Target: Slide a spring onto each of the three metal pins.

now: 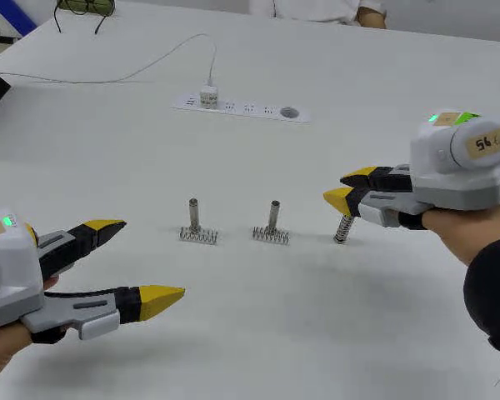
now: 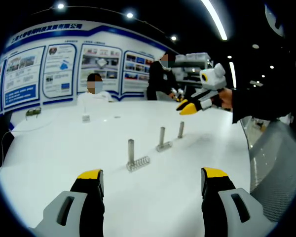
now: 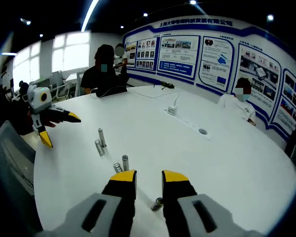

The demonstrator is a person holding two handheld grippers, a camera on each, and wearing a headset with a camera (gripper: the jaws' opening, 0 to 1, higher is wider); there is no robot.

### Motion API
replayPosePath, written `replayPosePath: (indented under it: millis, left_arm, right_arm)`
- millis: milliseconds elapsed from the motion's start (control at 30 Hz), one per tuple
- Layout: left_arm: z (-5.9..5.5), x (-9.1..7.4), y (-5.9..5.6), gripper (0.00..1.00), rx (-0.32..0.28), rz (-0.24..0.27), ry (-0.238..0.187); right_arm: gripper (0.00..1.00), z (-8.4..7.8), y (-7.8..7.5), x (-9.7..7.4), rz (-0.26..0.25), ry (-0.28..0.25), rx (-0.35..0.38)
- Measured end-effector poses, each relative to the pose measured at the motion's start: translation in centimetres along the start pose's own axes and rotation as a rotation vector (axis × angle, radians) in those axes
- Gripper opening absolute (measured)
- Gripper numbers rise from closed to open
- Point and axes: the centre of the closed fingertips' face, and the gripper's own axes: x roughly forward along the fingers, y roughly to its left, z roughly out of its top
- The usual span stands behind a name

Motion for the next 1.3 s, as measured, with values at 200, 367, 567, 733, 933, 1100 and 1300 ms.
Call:
replayPosePath:
  millis: [200,367,567,733,933,1100,1300]
  left_arm:
    - [-0.1,-0.2,0.2,0.82,-0.003,0.005,0.001]
    - [-0.1,-0.1,0.1,0.82,-0.002,0.004,0.001]
    - [-0.2,-0.1,0.0,0.82,-0.003,0.003,0.004]
    - [-0.3,-0.1,0.1,0.82,-0.003,0.003,0.006]
    - [-0.4,-0.1,0.1,0.82,-0.007,0.004,0.009]
    - [-0.5,0.0,0.1,0.82,-0.008,0.003,0.010]
    - [-0.5,-0.1,0.2,0.82,-0.009,0.005,0.010]
  right_arm:
    - [0.21,-0.3,1.4,1.2,0.041,0.021,-0.023]
    - [0.21,-1.1,2.5,2.3,0.079,0.054,-0.060]
    - [0.21,-2.0,3.7,3.7,0.119,0.086,-0.073]
    - [0.21,-3.1,4.5,4.9,0.149,0.120,-0.076]
    - [0.21,-4.0,4.8,6.0,0.165,0.152,-0.079]
    - [0.21,-4.7,4.9,6.7,0.176,0.177,-0.072]
    - [0.20,-5.4,5.0,7.0,0.184,0.199,-0.070]
